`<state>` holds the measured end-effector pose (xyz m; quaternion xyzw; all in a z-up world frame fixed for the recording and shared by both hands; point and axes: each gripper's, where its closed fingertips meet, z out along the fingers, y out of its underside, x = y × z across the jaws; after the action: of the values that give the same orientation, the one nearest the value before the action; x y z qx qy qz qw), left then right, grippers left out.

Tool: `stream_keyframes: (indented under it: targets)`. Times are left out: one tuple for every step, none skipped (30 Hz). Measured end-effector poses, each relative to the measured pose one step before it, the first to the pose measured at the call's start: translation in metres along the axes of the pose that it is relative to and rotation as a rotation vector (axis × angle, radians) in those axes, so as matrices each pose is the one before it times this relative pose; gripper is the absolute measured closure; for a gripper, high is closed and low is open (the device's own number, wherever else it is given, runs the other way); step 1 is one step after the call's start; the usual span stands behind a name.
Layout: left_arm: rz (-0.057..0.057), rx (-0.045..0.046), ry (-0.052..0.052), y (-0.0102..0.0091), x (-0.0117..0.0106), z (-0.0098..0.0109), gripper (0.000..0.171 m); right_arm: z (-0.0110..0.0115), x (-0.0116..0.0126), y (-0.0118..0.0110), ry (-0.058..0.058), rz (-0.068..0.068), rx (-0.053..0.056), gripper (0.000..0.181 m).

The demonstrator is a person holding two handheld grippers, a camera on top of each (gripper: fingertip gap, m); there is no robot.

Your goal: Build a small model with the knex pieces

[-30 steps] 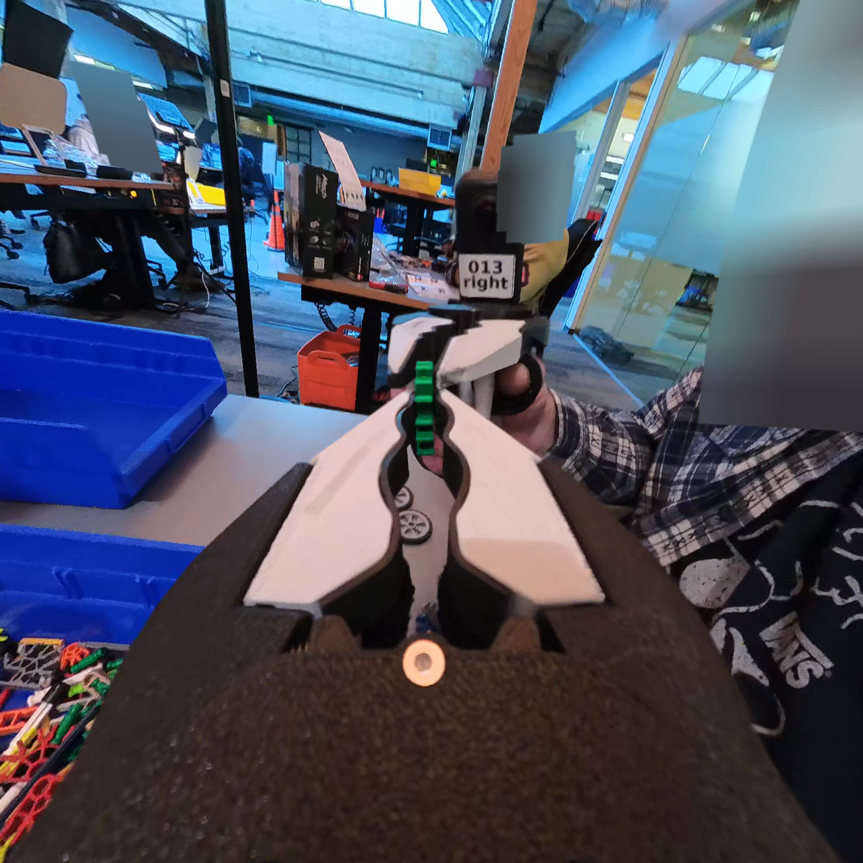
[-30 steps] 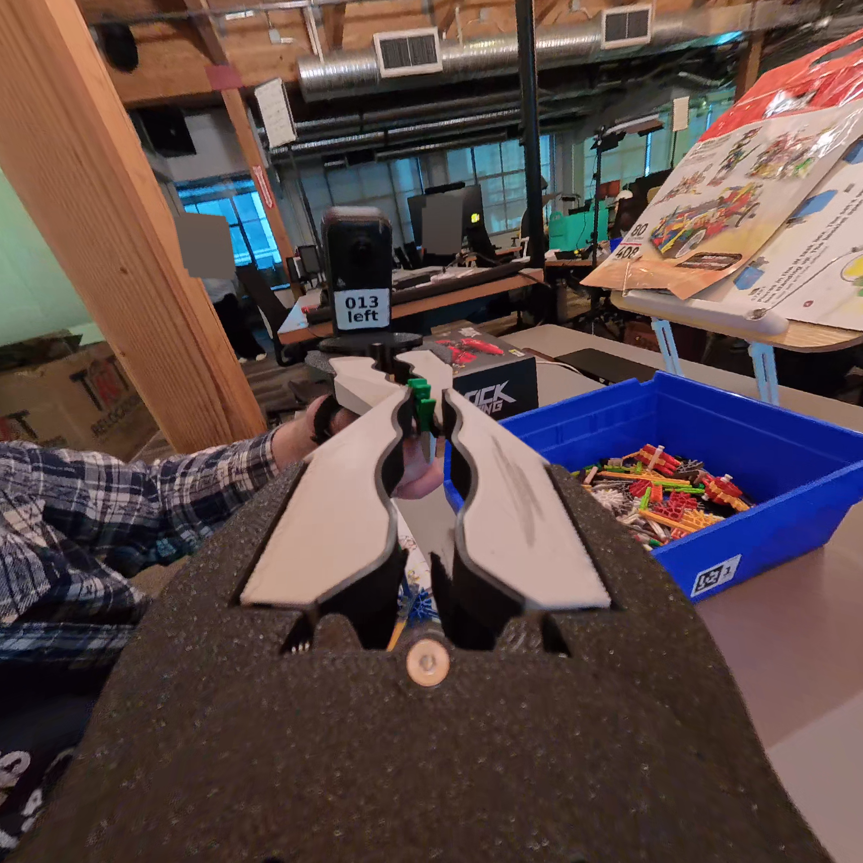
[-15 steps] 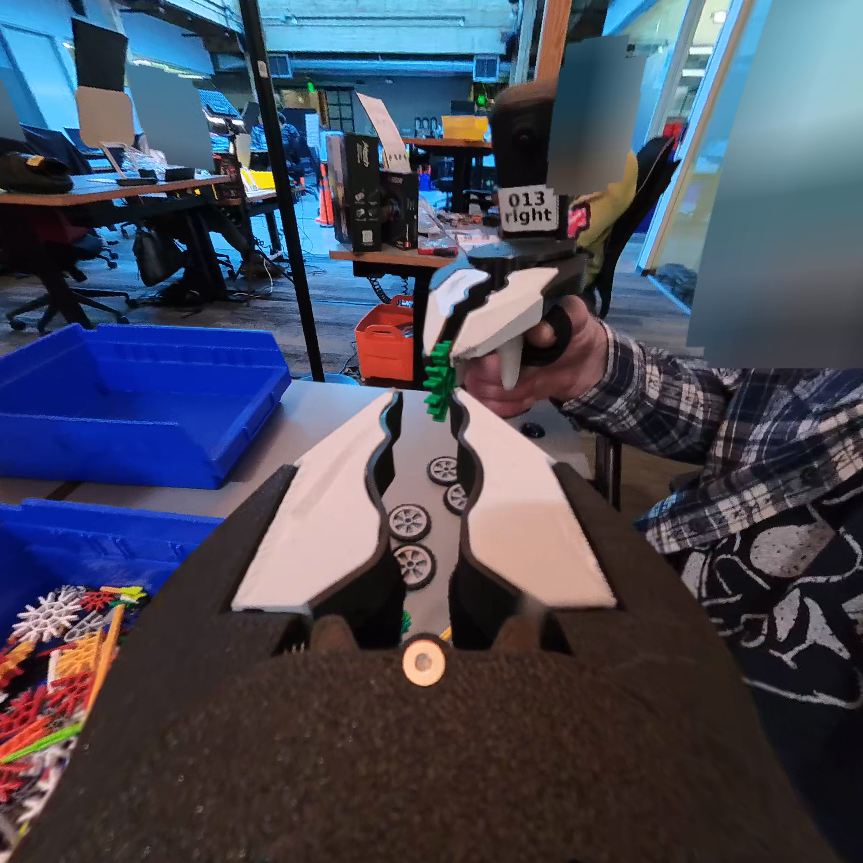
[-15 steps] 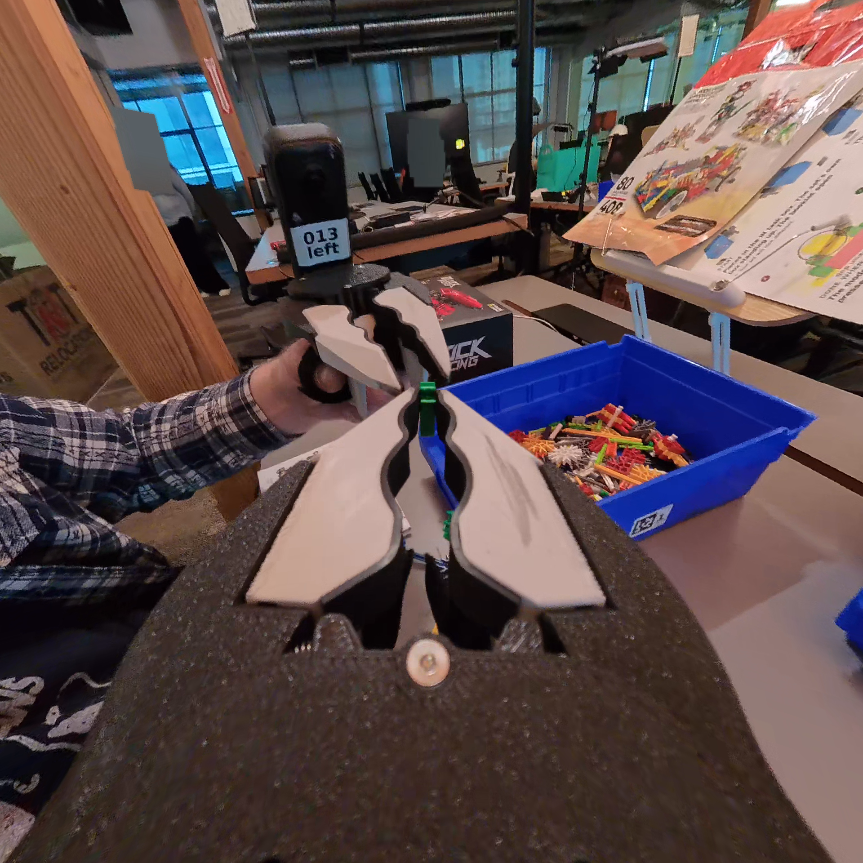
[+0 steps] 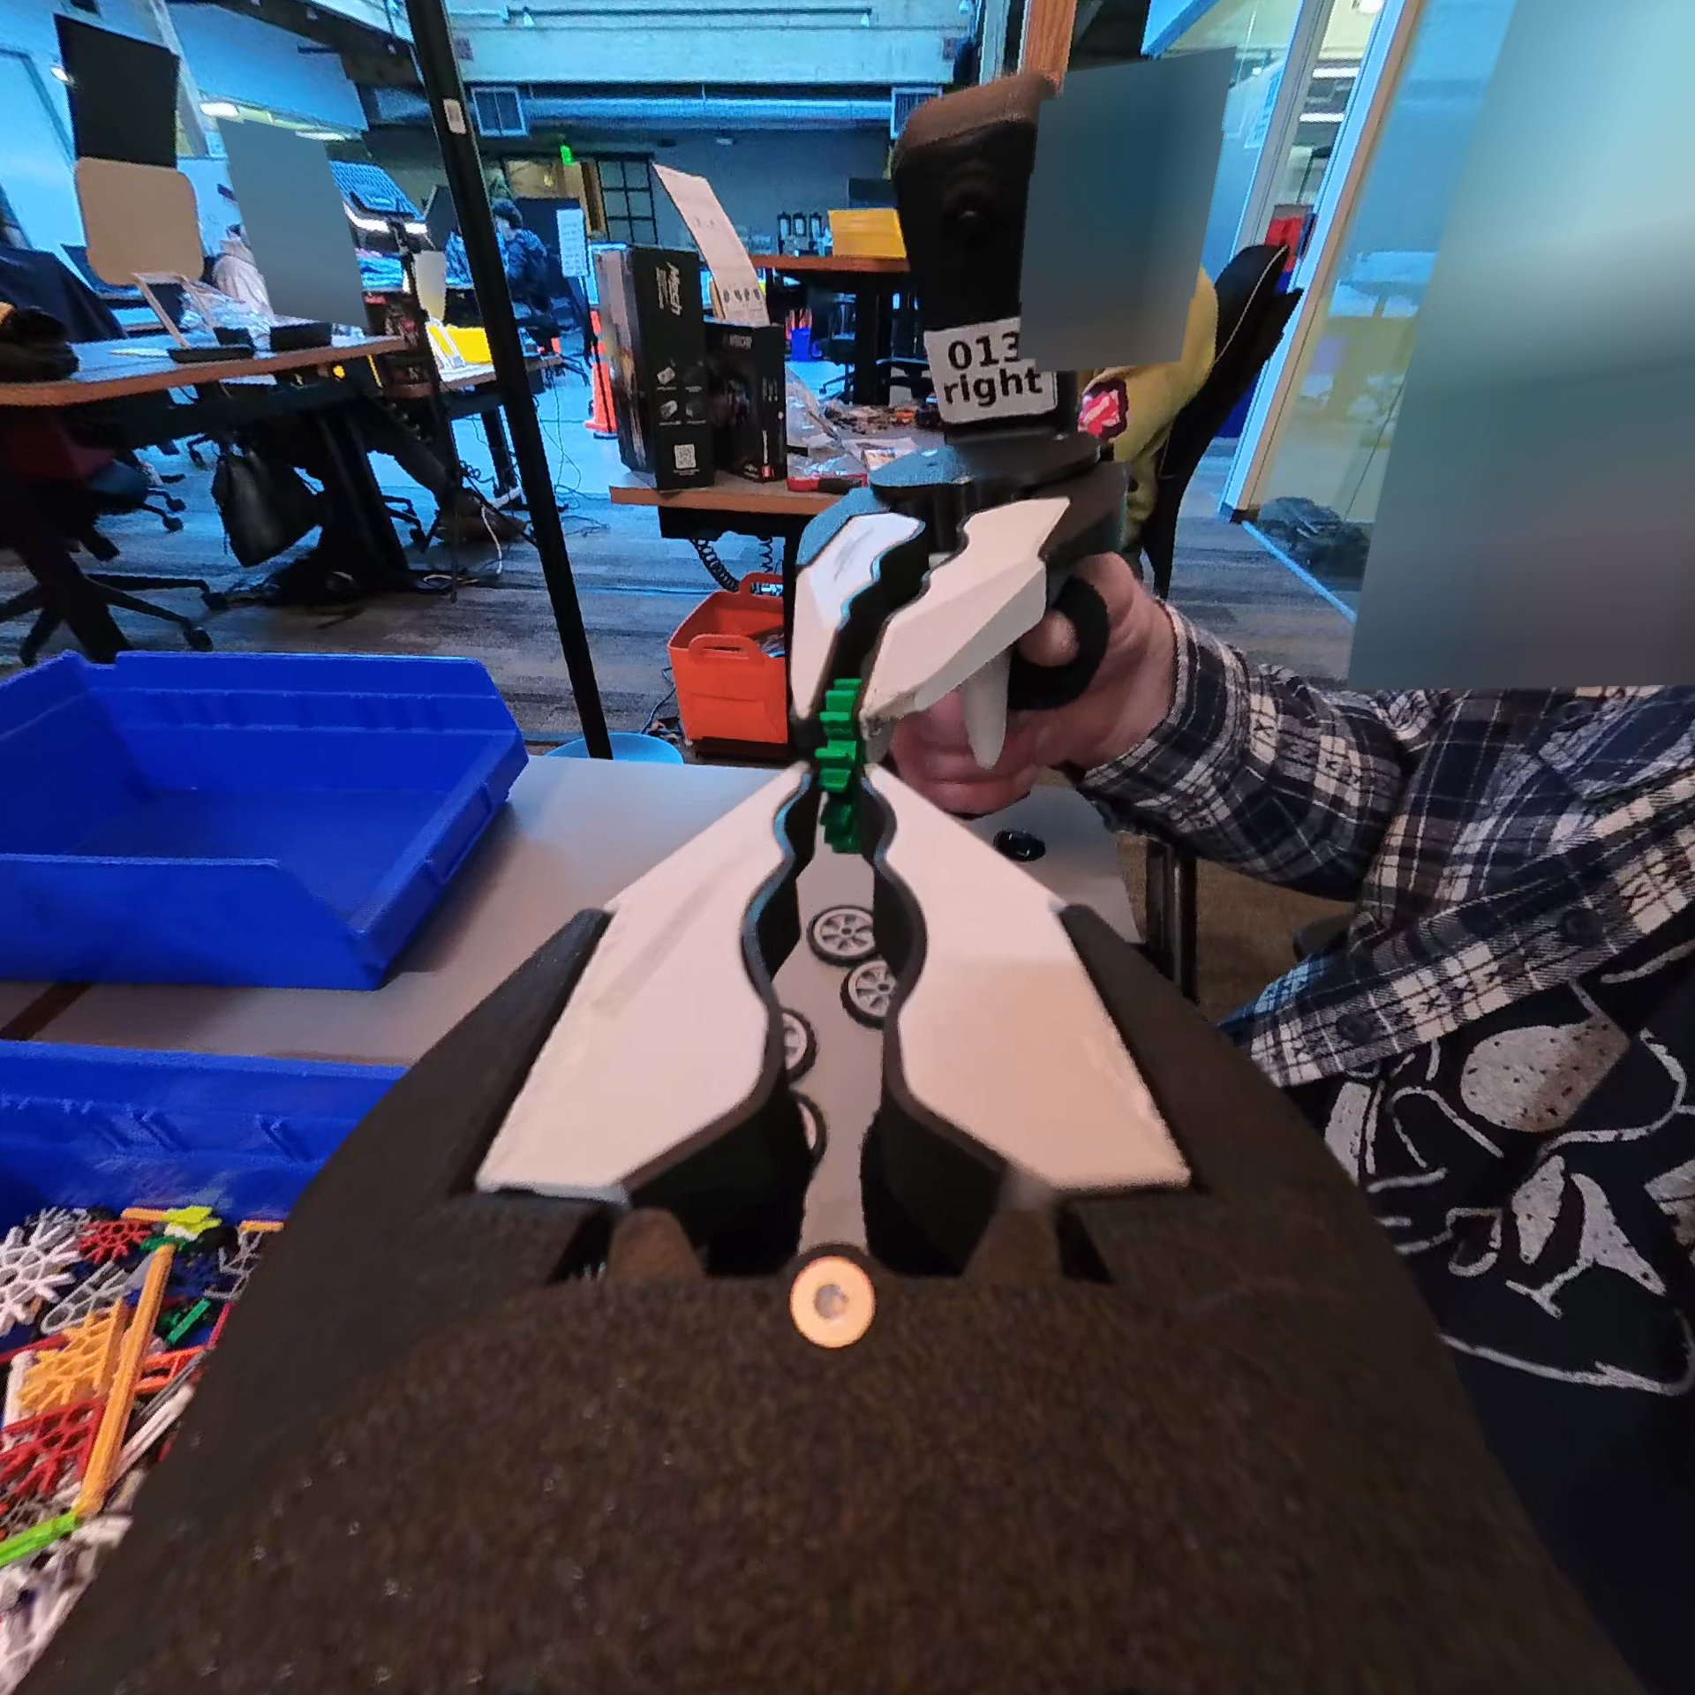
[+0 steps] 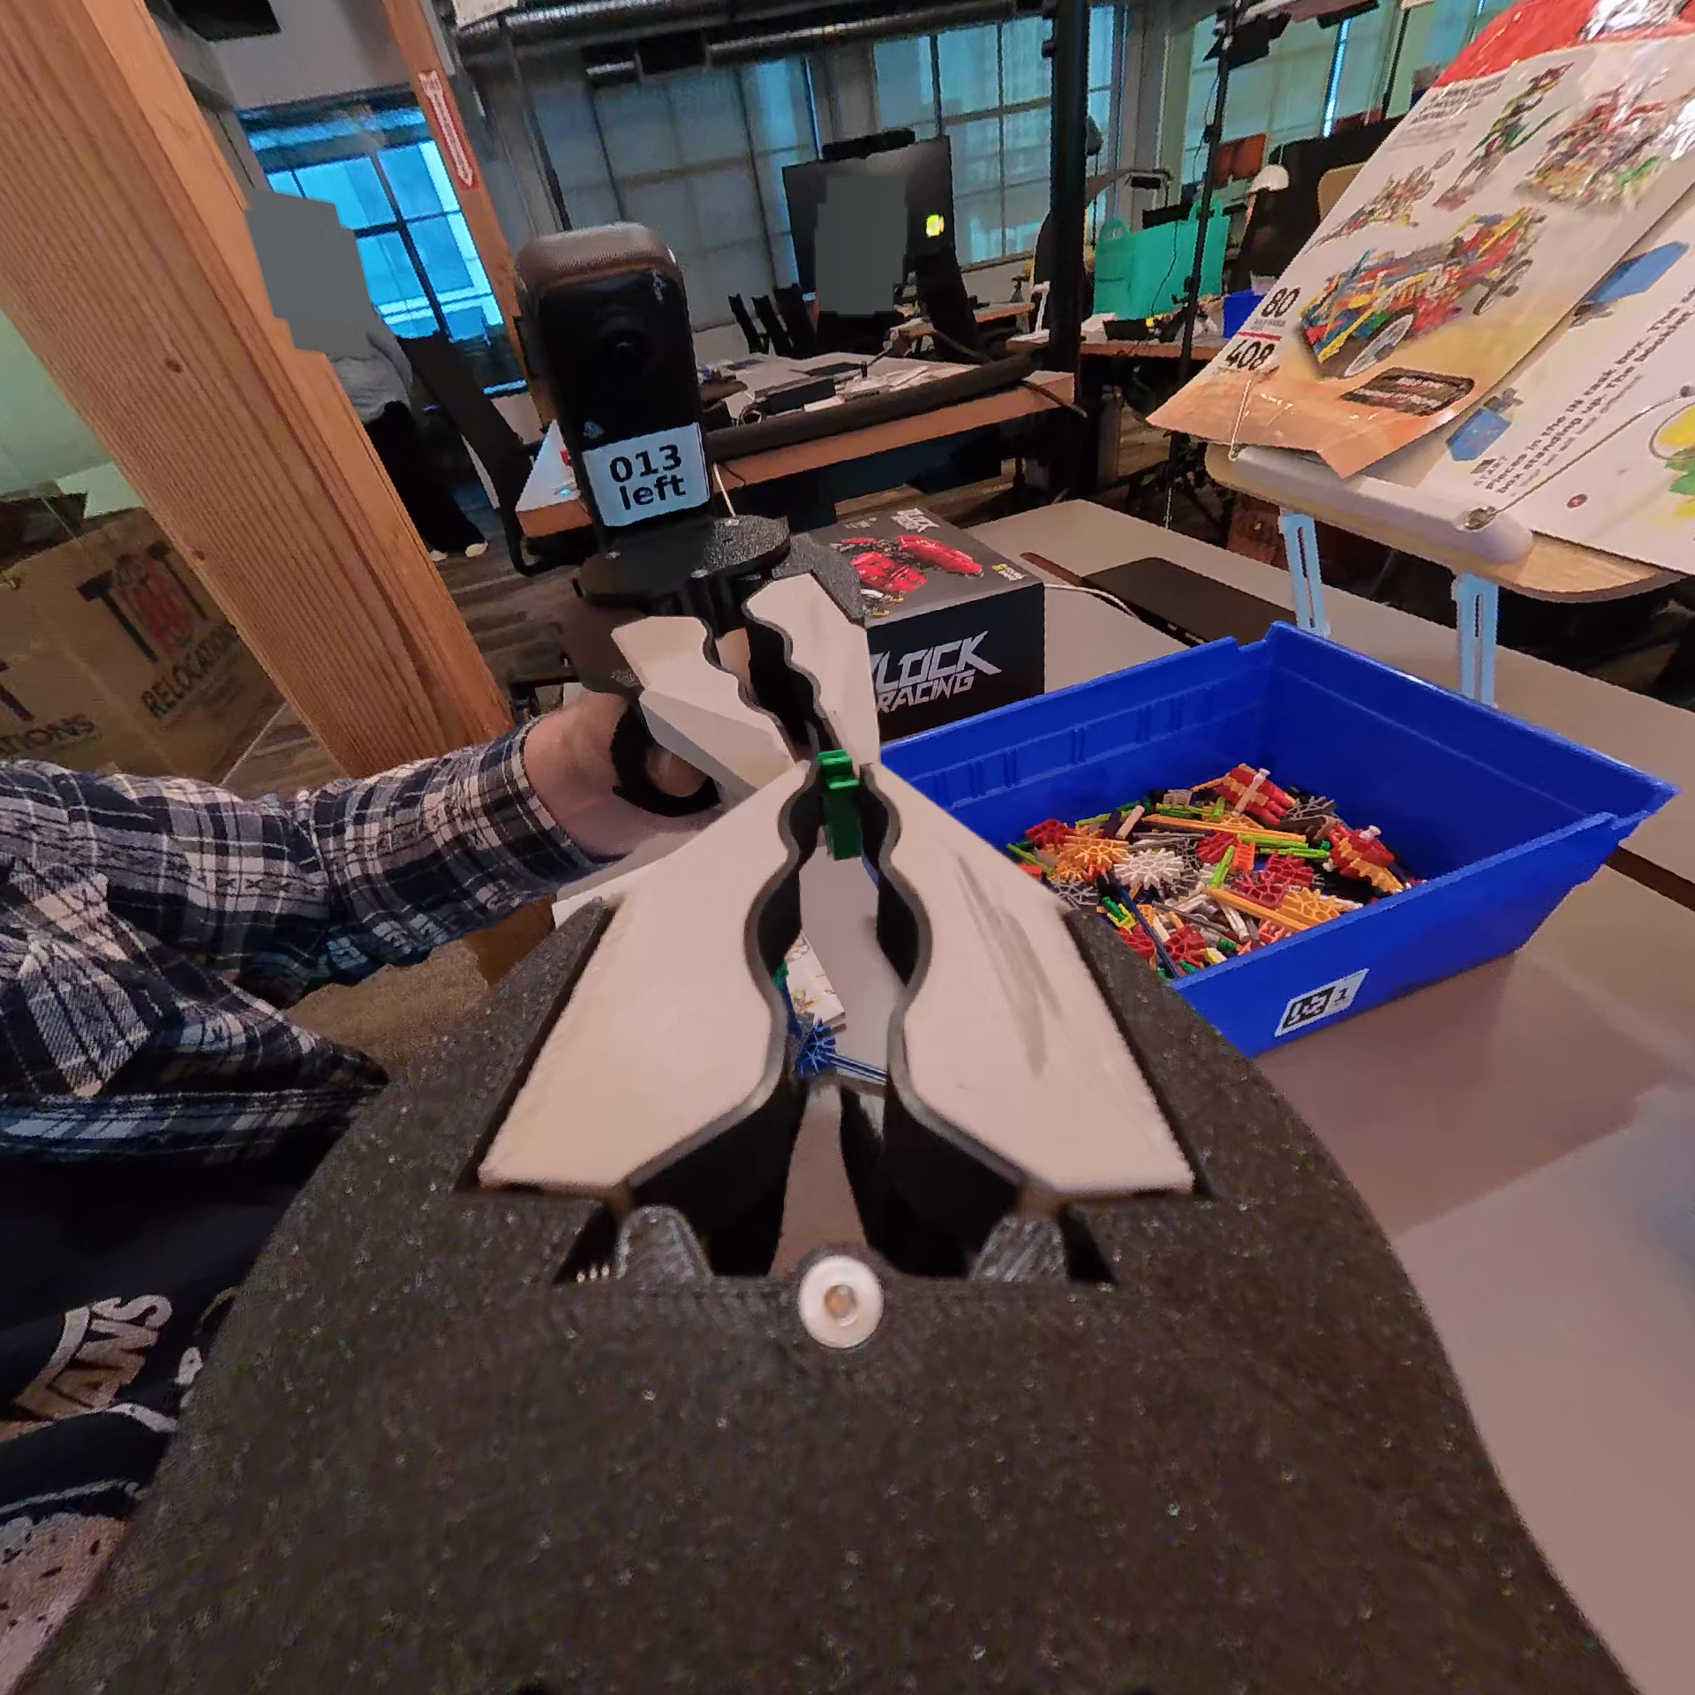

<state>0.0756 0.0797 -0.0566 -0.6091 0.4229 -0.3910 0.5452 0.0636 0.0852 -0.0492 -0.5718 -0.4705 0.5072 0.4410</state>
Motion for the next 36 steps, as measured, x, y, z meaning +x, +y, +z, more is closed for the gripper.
stream_keyframes:
  targets:
    - [-0.0058,0.00931,-0.0016,-0.00133,-0.00032,-0.00014,0.168,-0.00065,0.00021,-0.00100,0.0009,0.0023,0.0077,0.170]
    - [-0.0086,0.01163,-0.0014,-0.00154,-0.00058,-0.00043,0.168,-0.00093,0.00063,-0.00054,0.0032,0.0025,0.0050,0.166]
    - [-0.0123,0.01900,0.0024,-0.00234,-0.00027,-0.00091,0.168,-0.00115,0.00071,-0.00026,0.0029,0.0030,0.0043,0.165]
    - [-0.0170,0.02047,0.0088,-0.00254,0.00037,-0.00094,0.168,-0.00129,0.00035,0.00016,0.0010,0.0037,0.0035,0.164]
    - [-0.0156,0.01883,0.0037,-0.00188,-0.00026,-0.00080,0.168,-0.00104,0.00008,0.00037,-0.0011,0.0056,0.0039,0.164]
    - [-0.0113,0.01127,0.0021,-0.00047,-0.00031,-0.00022,0.168,-0.00072,-0.00039,0.00061,-0.0027,0.0063,0.0028,0.164]
    - [-0.0089,0.00046,0.0086,0.00144,0.00078,0.00077,0.168,-0.00006,-0.00068,0.00105,-0.0020,0.0036,-0.0015,0.164]
    - [-0.0070,-0.00023,0.0075,0.00168,0.00103,0.00116,0.168,0.00054,-0.00055,0.00143,0.0016,-0.0006,-0.0052,0.164]
    - [-0.0072,0.00129,0.0067,0.00169,0.00118,0.00149,0.168,0.00089,-0.00042,0.00142,0.0048,-0.0042,-0.0068,0.165]
    - [-0.0087,-0.00015,0.0036,0.00177,0.00065,0.00145,0.168,0.00080,-0.00091,0.00110,0.0038,-0.0083,-0.0059,0.170]
    - [-0.0090,0.01239,0.0075,-0.00043,0.00083,0.00034,0.168,-0.00013,-0.00047,-0.00021,0.0062,-0.0099,0.0013,0.171]
    - [-0.0130,0.00657,0.0135,0.00010,0.00149,0.00006,0.167,-0.00073,-0.00051,-0.00053,0.0037,-0.0069,0.0025,0.173]
    - [-0.0078,-0.00027,0.0113,0.00100,0.00175,0.00054,0.167,-0.00095,-0.00086,-0.00011,0.0008,-0.0063,-0.0006,0.175]
    - [-0.0012,-0.00854,-0.0032,0.00158,0.00006,0.00071,0.167,-0.00078,-0.00050,0.00082,0.0045,-0.0078,-0.0052,0.175]
    - [0.0034,-0.02185,-0.0082,0.00303,-0.00024,0.00092,0.166,-0.00077,-0.00024,0.00158,0.0070,-0.0066,-0.0095,0.175]
    - [0.0100,-0.02082,-0.0084,0.00267,0.00032,0.00089,0.164,-0.00101,-0.00054,0.00140,0.0055,-0.0060,-0.0072,0.175]
    - [0.0108,-0.01405,-0.0095,0.00184,0.00043,0.00032,0.160,-0.00142,-0.00099,0.00134,0.0041,-0.0042,-0.0047,0.175]
    - [0.0122,-0.01438,-0.0094,0.00220,0.00071,-0.00014,0.157,-0.00184,-0.00069,0.00209,0.0048,-0.0018,-0.0074,0.175]
    - [0.0199,-0.02133,-0.0217,0.00360,-0.00075,-0.00095,0.157,-0.00209,0.00006,0.00326,0.0086,-0.0005,-0.0109,0.176]
    - [0.0272,-0.03126,-0.0327,0.00595,-0.00193,-0.00108,0.157,-0.00254,0.00093,0.00427,0.0118,0.0013,-0.0123,0.176]
    - [0.0284,-0.04611,-0.0281,0.00883,-0.00105,-0.00045,0.156,-0.00288,0.00183,0.00562,0.0142,0.0038,-0.0158,0.176]
    - [0.0255,-0.05589,-0.0203,0.01087,0.00021,0.00023,0.155,-0.00297,0.00314,0.00759,0.0211,0.0032,-0.0240,0.176]
    - [0.0199,-0.05067,-0.0165,0.01093,0.00101,0.00077,0.154,-0.00239,0.00386,0.01013,0.0255,-0.0016,-0.0368,0.176]
    - [0.0098,-0.04079,-0.0040,0.00991,0.00269,0.00138,0.153,-0.00142,0.00197,0.01182,0.0140,-0.0014,-0.0436,0.176]
    - [0.0015,-0.03475,0.0099,0.00899,0.00455,0.00236,0.151,-0.00040,-0.00002,0.01084,0.0024,0.0061,-0.0361,0.176]
    - [0.0041,-0.03085,0.0103,0.00803,0.00455,0.00289,0.149,0.00049,-0.00055,0.00960,0.0027,0.0094,-0.0293,0.176]
    - [0.0059,-0.02634,0.0028,0.00674,0.00314,0.00326,0.148,0.00132,-0.00007,0.00943,0.0097,0.0014,-0.0313,0.176]
    - [0.0059,-0.03089,0.0017,0.00637,0.00262,0.00374,0.148,0.00195,0.00012,0.00892,0.0140,-0.0073,-0.0323,0.176]
    - [0.0109,-0.04299,0.0054,0.00671,0.00363,0.00423,0.148,0.00253,-0.00017,0.00748,0.0126,-0.0062,-0.0274,0.176]
    - [0.0190,-0.05054,-0.0022,0.00658,0.00328,0.00439,0.148,0.00261,-0.00053,0.00589,0.0099,-0.0027,-0.0223,0.176]
    - [0.0154,-0.06164,-0.0255,0.00713,0.00010,0.00439,0.149,0.00232,-0.00084,0.00459,0.0079,-0.0049,-0.0186,0.176]
    - [0.0090,-0.06801,-0.0290,0.00797,-0.00063,0.00455,0.149,0.00202,-0.00067,0.00350,0.0080,-0.0075,-0.0149,0.176]
    - [0.0083,-0.05143,-0.0072,0.00631,0.00292,0.00434,0.149,0.00160,0.00020,0.00293,0.0115,-0.0072,-0.0136,0.176]
    - [-0.0028,-0.02699,0.0133,0.00370,0.00578,0.00427,0.148,0.00122,0.00104,0.00291,0.0152,-0.0075,-0.0145,0.176]
    - [-0.0169,-0.01419,0.0072,0.00296,0.00416,0.00455,0.149,0.00114,0.00079,0.00283,0.0106,-0.0064,-0.0127,0.176]
    - [-0.0189,-0.01628,0.0045,0.00453,0.00296,0.00477,0.149,0.00113,-0.00023,0.00241,0.0011,-0.0013,-0.0088,0.176]
